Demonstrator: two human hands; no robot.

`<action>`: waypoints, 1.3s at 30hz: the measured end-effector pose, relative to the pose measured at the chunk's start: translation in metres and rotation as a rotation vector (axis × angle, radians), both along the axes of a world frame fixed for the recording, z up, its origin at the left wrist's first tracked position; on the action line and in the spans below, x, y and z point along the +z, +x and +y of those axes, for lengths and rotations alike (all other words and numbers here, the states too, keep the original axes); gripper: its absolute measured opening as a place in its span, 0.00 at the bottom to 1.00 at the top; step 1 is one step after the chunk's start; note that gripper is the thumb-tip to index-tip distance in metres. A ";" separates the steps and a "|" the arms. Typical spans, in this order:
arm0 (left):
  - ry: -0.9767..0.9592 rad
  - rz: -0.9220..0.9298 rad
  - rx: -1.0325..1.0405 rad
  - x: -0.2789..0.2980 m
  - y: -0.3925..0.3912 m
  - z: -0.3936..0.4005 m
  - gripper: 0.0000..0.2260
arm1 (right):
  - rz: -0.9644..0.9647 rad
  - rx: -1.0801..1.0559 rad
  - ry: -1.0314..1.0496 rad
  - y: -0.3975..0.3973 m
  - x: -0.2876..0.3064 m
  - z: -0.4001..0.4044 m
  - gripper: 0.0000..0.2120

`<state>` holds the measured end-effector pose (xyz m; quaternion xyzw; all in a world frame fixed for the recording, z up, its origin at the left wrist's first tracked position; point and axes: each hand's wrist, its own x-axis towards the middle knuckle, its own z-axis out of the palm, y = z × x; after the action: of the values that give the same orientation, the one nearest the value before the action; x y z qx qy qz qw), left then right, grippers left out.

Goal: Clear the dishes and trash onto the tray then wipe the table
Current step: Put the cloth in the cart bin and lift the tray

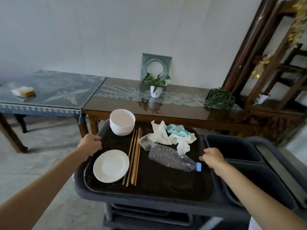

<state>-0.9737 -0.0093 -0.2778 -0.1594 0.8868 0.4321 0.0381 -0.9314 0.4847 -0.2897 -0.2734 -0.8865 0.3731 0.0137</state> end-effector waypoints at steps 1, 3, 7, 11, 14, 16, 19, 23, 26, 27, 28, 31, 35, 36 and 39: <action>-0.009 -0.006 -0.003 -0.008 -0.012 0.006 0.12 | -0.019 0.003 0.005 -0.011 -0.008 0.006 0.23; -0.040 -0.025 -0.016 -0.022 -0.034 0.018 0.13 | -0.053 0.008 0.035 -0.029 -0.021 0.012 0.23; -0.091 -0.087 -0.016 -0.045 -0.062 0.034 0.15 | -0.116 -0.004 0.047 -0.054 -0.046 0.020 0.21; -0.149 -0.149 0.032 -0.061 -0.075 0.035 0.19 | -0.189 -0.012 0.017 -0.062 -0.068 0.019 0.24; -0.232 -0.169 0.005 -0.066 -0.079 0.037 0.19 | -0.227 -0.025 -0.002 -0.066 -0.080 0.018 0.26; -0.249 -0.184 -0.005 -0.070 -0.081 0.039 0.20 | -0.245 -0.033 0.002 -0.068 -0.086 0.018 0.25; -0.251 -0.207 0.023 -0.075 -0.084 0.042 0.20 | -0.273 -0.020 0.028 -0.072 -0.089 0.019 0.25; -0.263 -0.206 0.051 -0.079 -0.087 0.042 0.19 | -0.305 0.003 0.048 -0.078 -0.087 0.020 0.24; -0.261 -0.223 0.062 -0.079 -0.089 0.041 0.19 | -0.348 0.020 0.073 -0.083 -0.083 0.020 0.25; -0.252 -0.235 0.065 -0.079 -0.089 0.042 0.18 | -0.361 0.024 0.078 -0.084 -0.082 0.021 0.25; -0.239 -0.250 0.071 -0.075 -0.089 0.043 0.16 | -0.368 0.024 0.071 -0.085 -0.081 0.022 0.24; -0.165 -0.285 0.139 -0.073 -0.091 0.044 0.10 | -0.346 0.015 -0.048 -0.085 -0.080 0.027 0.20; -0.055 -0.357 0.207 -0.068 -0.092 0.049 0.14 | -0.336 -0.046 -0.254 -0.086 -0.063 0.028 0.10; -0.007 -0.371 0.224 -0.066 -0.093 0.051 0.16 | -0.347 -0.071 -0.322 -0.086 -0.057 0.026 0.13; 0.187 -0.427 0.227 -0.064 -0.098 0.052 0.26 | -0.391 -0.087 -0.462 -0.086 -0.040 0.026 0.20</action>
<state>-1.0720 0.0428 -0.3423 -0.3412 0.7915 0.4701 0.1901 -1.0177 0.5102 -0.3300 -0.3737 -0.7515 0.5041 -0.2035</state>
